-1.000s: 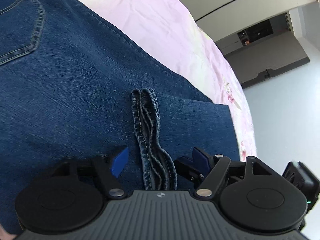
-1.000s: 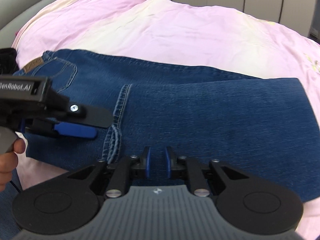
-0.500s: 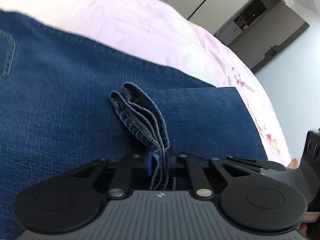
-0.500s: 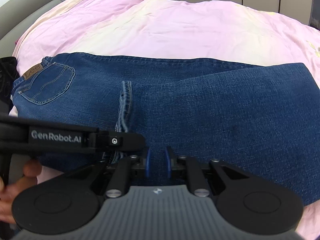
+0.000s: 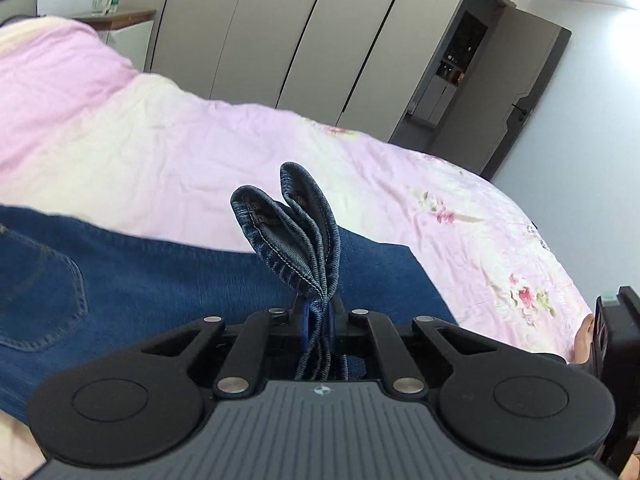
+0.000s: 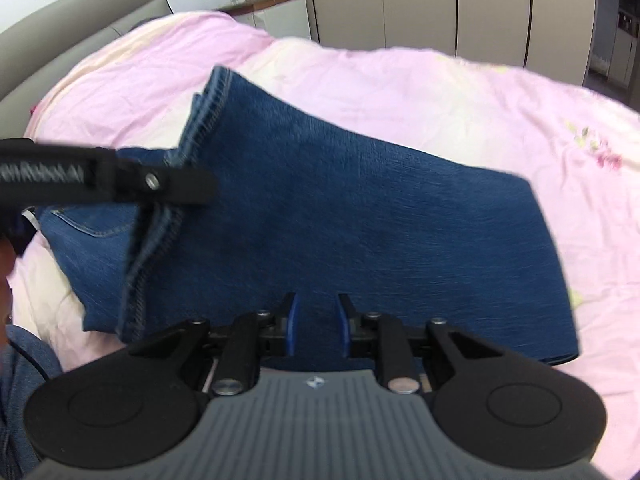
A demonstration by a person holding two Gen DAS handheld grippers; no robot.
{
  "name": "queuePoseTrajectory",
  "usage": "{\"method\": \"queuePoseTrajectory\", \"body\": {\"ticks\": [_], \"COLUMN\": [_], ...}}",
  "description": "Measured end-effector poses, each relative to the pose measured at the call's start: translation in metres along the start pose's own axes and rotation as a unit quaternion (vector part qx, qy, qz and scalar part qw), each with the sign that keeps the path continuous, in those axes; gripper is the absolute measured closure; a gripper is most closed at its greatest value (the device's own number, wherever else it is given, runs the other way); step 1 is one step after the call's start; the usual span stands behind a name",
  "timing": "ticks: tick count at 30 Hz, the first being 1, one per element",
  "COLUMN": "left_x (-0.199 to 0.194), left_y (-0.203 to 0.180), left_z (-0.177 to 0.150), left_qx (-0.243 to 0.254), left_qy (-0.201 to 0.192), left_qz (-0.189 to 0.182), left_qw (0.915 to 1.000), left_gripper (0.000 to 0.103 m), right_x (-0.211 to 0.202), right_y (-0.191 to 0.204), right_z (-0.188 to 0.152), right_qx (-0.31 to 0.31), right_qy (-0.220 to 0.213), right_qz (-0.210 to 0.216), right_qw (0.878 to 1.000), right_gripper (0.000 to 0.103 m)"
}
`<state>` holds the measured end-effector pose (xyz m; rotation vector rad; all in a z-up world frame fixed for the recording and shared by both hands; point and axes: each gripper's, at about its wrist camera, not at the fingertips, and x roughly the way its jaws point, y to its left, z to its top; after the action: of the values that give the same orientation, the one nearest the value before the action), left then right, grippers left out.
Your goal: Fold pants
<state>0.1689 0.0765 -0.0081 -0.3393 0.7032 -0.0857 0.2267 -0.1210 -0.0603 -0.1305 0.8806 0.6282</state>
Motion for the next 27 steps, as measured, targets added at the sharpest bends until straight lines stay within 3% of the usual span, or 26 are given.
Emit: {"method": "queuePoseTrajectory", "body": {"ticks": [5,10,18,24,27], "left_x": [-0.031,-0.058,-0.090,-0.070,-0.054], "left_y": [0.012,0.053,0.131,0.213,0.256], "left_z": [0.031,0.070,0.127,0.133,0.126], "left_qx": [0.037,0.046,0.075,0.059,0.027], "left_qy": [-0.002,0.022,0.057,0.108,0.127], "left_qz": [-0.005,0.004,0.074,0.142,0.161], "left_qw": [0.9993,0.9987,0.9928,0.9822,0.9784], "left_gripper": [0.095,0.095,0.095,0.095,0.096], "right_x": [-0.026,-0.038,-0.036,-0.008,0.008], "right_y": [0.018,0.035,0.050,0.055,0.054], "right_z": [0.007,0.014,0.029,0.042,0.044], "right_qx": [-0.021,-0.035,-0.064,-0.061,-0.061], "right_qy": [-0.016,-0.023,-0.017,0.006,0.017], "right_qz": [0.005,0.014,0.022,0.010,0.001], "right_qw": [1.000,0.999,0.998,0.998,0.998], "right_gripper": [0.084,0.082,0.082,0.082,0.082]}}
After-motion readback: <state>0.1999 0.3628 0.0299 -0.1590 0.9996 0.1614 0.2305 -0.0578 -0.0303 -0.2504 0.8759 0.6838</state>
